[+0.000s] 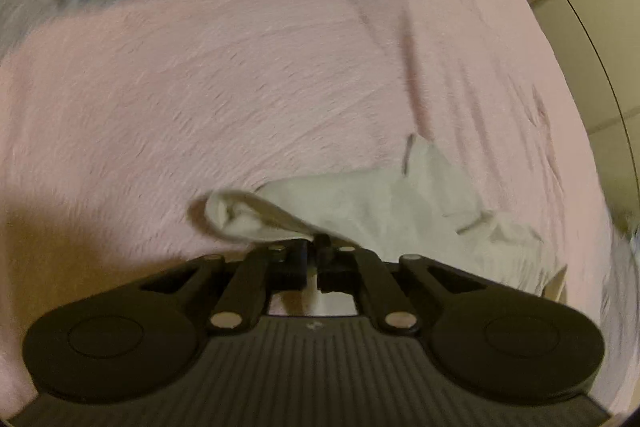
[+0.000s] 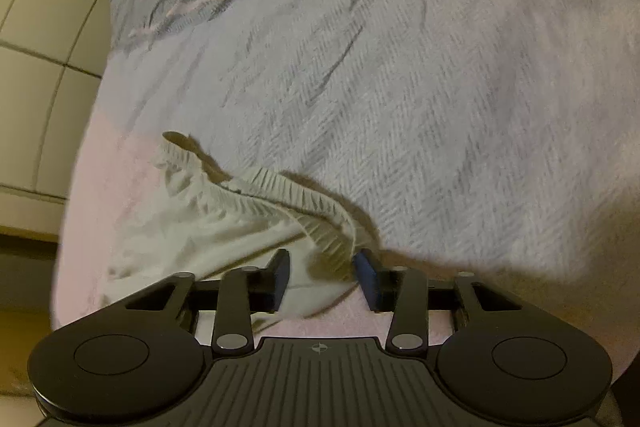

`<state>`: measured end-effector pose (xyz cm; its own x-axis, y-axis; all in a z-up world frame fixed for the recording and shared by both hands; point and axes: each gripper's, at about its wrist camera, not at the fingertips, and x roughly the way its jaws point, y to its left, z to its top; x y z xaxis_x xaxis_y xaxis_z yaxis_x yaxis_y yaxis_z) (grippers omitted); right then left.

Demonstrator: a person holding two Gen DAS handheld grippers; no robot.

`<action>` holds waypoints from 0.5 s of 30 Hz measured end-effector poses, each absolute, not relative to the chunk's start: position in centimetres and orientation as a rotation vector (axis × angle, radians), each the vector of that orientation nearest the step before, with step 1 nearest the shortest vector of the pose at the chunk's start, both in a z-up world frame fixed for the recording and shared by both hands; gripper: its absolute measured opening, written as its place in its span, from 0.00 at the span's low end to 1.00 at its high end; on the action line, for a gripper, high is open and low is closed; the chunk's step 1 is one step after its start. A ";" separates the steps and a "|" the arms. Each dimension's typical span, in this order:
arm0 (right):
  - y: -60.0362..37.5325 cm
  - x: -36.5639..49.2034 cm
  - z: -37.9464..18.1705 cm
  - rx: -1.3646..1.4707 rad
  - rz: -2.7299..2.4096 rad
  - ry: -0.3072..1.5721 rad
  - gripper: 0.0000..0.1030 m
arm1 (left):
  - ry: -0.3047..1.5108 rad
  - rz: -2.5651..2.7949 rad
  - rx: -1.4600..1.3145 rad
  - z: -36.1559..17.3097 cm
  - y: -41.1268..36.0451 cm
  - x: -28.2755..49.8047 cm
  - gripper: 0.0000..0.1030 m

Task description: Fold clothes

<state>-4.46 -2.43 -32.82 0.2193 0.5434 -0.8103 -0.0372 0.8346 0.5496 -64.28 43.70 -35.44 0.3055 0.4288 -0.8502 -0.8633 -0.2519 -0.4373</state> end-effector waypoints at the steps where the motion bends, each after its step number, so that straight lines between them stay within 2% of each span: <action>1: -2.3 -4.2 -32.0 0.420 0.435 1.267 0.00 | 0.472 1.288 -1.280 -34.3 43.9 -64.4 0.01; 6: -4.4 -1.3 -25.8 0.350 0.505 1.130 0.00 | 0.516 1.272 -1.139 -26.1 43.4 -67.9 0.01; 9: -6.0 0.2 -24.4 0.334 0.538 1.196 0.00 | 0.578 1.313 -1.098 -24.3 42.0 -69.7 0.01; 11: -6.8 -0.1 -26.0 0.382 0.501 1.272 0.10 | 0.596 1.325 -1.146 -25.5 41.2 -70.1 0.01; 12: -7.1 -0.6 -27.1 0.399 0.480 1.301 0.35 | 0.605 1.328 -1.171 -26.5 41.0 -70.0 0.01; 13: -7.3 -1.4 -28.3 0.420 0.474 1.323 0.49 | 0.619 1.330 -1.187 -27.6 40.9 -69.7 0.01; 15: -7.0 -3.3 -30.4 0.427 0.502 1.342 0.49 | 0.650 1.333 -1.189 -29.0 40.9 -69.2 0.01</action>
<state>-3.25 -7.02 -30.35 0.1506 0.5719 -0.8064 -0.0974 0.8203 0.5635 -69.15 40.92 -29.00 0.1940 0.3803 -0.9043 -0.9467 -0.1690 -0.2742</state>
